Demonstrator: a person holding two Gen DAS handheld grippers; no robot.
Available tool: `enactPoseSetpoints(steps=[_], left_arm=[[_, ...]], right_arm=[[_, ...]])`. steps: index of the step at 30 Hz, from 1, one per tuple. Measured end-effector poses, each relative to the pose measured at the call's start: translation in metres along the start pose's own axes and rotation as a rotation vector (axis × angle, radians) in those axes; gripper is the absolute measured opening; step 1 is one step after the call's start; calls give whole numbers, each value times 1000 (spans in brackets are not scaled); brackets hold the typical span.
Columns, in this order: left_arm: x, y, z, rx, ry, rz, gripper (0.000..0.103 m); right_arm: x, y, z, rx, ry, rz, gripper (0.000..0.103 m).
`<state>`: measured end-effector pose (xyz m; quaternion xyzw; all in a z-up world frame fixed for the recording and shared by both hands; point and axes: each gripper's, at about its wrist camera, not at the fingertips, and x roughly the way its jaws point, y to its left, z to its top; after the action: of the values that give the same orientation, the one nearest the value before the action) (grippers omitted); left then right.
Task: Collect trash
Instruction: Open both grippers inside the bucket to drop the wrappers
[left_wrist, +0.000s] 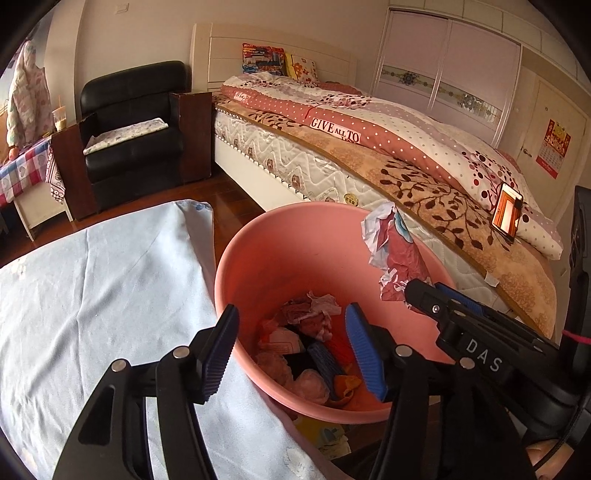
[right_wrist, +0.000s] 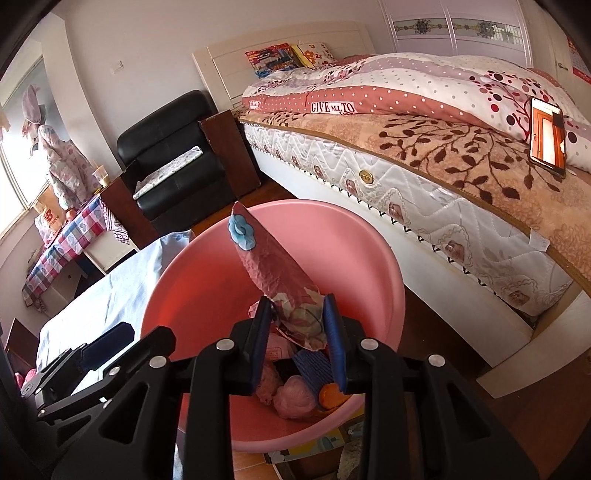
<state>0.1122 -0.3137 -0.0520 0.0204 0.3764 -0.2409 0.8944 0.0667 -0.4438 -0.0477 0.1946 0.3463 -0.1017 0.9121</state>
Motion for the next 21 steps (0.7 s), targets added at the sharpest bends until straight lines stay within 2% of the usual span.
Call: enactPoseSetpoints(steps=[4,12,21], left_arm=[[-2,3,0,-6,-5,2,59],[-9,6,0,-19,-11,2,59],[-30,9,0,-13,-51,20,59]], right_arm=[[1,0,0,8,14,6,35],[-5,2,-1,5,12,15,35],[-27,9,-5,-11,-24,57,36]])
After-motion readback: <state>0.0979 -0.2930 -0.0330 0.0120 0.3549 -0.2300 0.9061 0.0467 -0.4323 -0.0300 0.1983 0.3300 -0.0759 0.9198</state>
